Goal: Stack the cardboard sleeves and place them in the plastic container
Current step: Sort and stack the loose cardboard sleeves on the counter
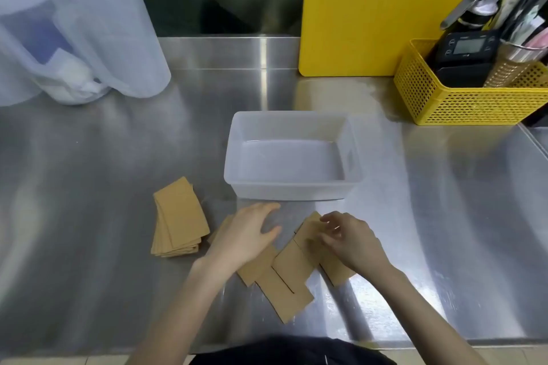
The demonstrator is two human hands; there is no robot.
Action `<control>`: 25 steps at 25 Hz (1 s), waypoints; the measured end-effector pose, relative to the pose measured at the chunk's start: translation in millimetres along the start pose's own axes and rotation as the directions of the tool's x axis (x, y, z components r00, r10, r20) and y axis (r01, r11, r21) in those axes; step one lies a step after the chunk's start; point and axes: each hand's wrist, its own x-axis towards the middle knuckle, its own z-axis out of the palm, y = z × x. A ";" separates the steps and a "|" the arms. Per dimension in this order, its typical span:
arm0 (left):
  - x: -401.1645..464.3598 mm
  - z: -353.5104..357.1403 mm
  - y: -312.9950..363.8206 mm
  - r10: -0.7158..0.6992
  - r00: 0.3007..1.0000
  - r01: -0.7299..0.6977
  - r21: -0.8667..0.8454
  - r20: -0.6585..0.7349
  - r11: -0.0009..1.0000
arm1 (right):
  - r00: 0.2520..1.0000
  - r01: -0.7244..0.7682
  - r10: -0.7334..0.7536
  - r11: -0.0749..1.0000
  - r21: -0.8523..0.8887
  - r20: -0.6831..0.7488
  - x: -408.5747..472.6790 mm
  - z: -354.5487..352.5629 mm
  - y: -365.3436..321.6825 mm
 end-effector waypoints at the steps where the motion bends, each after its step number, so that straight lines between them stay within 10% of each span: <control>1: 1.4 3.9 0.3 -0.013 1.000 0.013 0.004 0.019 1.000 | 1.000 -0.022 0.023 1.000 -0.018 0.006 -0.2 1.4 0.7; 13: 4.2 56.3 2.4 -0.052 0.994 0.033 0.187 0.094 0.982 | 0.999 -0.048 0.045 0.987 -0.153 -0.024 -0.2 28.0 4.9; 25: 6.6 67.2 1.0 -0.027 0.999 0.020 0.176 0.038 0.984 | 0.996 0.018 -0.009 0.993 0.113 -0.083 2.3 29.7 5.1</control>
